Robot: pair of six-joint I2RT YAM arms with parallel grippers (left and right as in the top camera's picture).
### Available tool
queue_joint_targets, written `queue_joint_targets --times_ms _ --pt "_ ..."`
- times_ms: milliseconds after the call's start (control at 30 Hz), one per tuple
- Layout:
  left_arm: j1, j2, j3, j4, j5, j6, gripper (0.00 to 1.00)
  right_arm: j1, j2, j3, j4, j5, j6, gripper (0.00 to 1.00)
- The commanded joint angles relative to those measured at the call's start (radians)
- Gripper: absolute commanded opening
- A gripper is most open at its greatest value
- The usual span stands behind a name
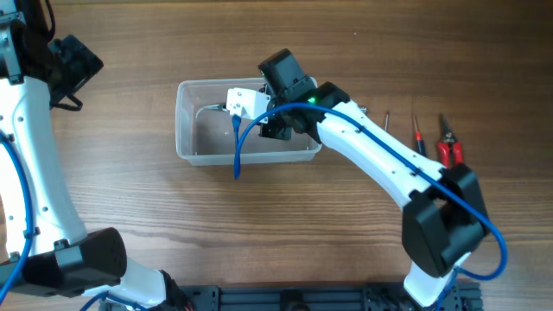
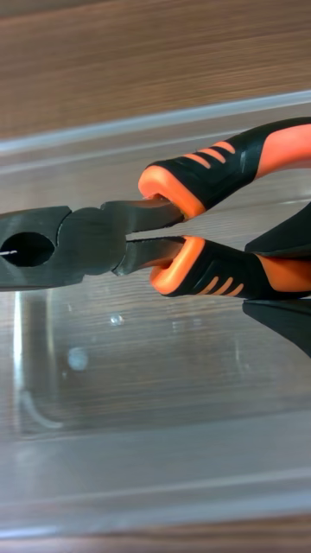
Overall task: Pack container
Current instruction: 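Carry the pliers with the right gripper into the container and release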
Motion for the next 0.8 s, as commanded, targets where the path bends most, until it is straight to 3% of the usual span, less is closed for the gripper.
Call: queue_joint_targets --times_ms 0,133,500,767 --pt "0.005 0.003 -0.001 -0.001 0.009 0.005 1.0 -0.004 0.056 0.009 0.025 -0.085 -0.105 0.04" --pt "0.005 0.003 -0.001 -0.001 0.009 0.005 1.0 0.003 0.109 0.009 0.079 -0.09 -0.084 0.04" --pt "0.005 0.003 -0.001 -0.001 0.009 0.005 1.0 0.004 0.176 0.009 0.219 -0.079 0.17 0.04" --pt "0.005 0.003 -0.001 -0.001 0.009 0.005 1.0 0.004 0.198 0.009 0.239 -0.08 0.164 0.04"
